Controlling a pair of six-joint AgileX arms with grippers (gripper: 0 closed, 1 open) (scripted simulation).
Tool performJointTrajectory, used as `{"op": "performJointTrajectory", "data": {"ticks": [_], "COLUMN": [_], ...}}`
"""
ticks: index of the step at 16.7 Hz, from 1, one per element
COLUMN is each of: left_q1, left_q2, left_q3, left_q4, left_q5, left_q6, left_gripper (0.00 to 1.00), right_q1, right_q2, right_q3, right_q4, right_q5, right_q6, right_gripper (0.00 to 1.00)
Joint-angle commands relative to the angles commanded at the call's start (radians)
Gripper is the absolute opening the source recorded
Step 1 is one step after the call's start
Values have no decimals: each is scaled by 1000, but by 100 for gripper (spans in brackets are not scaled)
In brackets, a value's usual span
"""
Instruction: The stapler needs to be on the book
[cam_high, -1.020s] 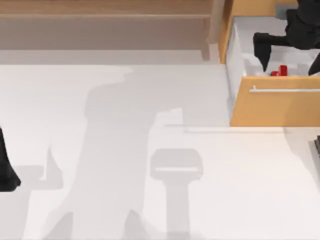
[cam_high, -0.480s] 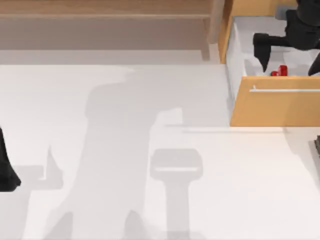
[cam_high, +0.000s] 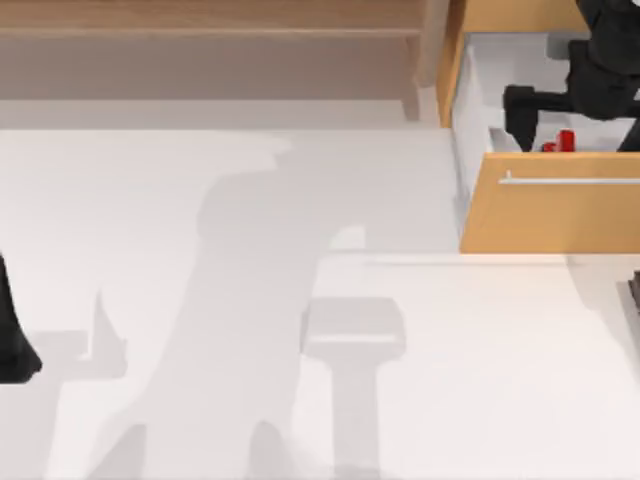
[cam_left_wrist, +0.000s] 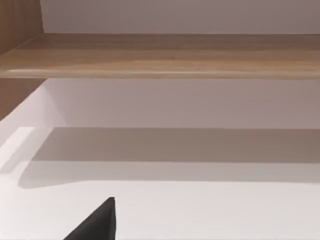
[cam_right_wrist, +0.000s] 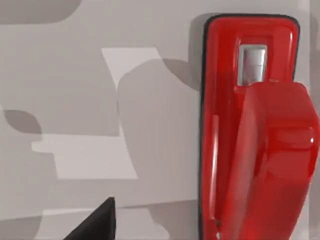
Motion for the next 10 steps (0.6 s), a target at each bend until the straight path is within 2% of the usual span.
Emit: {"op": "performJointTrajectory", "data": {"ticks": [10], "left_q1": [0], "left_q2": [0], "left_q3": [0], "left_q4": [0], "left_q5": [0], "left_q6": [0], "left_gripper": [100], "right_q1": [-4], "right_q2": [64], "right_q3": [9], "right_q4": [61], "right_q5": [-1], "right_q6": [-3], "right_gripper": [100]}}
